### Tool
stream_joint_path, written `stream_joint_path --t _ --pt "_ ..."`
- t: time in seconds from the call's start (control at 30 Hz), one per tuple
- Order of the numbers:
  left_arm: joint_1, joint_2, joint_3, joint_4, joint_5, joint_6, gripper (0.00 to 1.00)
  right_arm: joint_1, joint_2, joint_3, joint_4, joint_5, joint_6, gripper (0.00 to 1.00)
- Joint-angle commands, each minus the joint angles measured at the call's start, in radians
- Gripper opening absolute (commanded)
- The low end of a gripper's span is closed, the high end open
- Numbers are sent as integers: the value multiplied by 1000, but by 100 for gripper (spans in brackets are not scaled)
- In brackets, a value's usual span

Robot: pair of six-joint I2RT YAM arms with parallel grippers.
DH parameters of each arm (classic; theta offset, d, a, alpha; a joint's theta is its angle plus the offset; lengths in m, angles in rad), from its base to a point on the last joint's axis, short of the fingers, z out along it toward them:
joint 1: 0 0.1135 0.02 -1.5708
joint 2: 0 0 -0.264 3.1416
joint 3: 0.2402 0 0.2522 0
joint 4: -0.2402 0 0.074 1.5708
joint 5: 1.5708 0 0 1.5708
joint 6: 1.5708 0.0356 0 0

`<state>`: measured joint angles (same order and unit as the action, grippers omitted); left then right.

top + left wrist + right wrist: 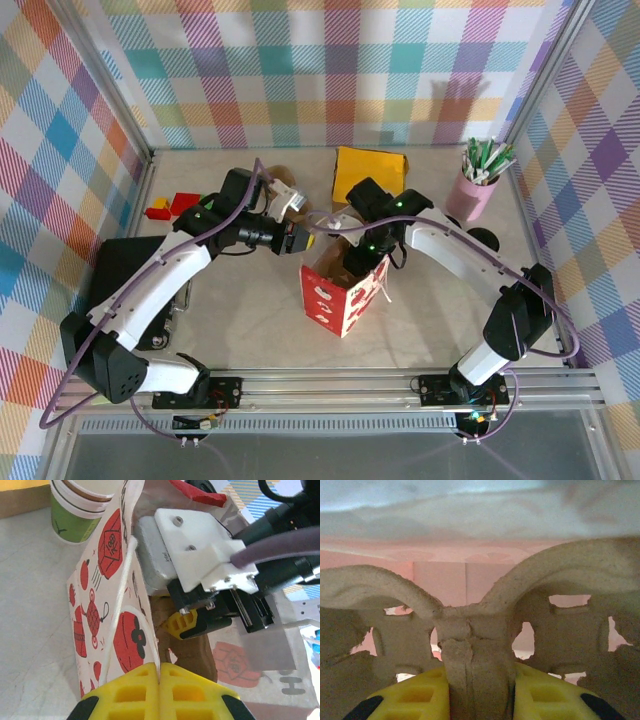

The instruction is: Pack the takeout coffee

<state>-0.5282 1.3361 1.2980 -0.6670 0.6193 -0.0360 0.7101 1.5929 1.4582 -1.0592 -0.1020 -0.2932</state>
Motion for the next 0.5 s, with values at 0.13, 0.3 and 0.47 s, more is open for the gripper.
stream_joint_path --t 0.13,0.3,0.47 --pt "-3 -25 -16 30 -43 -23 0 25 26 -8 -19 60 -25 31" --pt "-3 -23 -20 41 -42 -29 0 35 52 -16 -19 73 -19 33" --pt "-3 -24 -34 50 -43 -33 0 41 79 -23 -20 84 -10 35"
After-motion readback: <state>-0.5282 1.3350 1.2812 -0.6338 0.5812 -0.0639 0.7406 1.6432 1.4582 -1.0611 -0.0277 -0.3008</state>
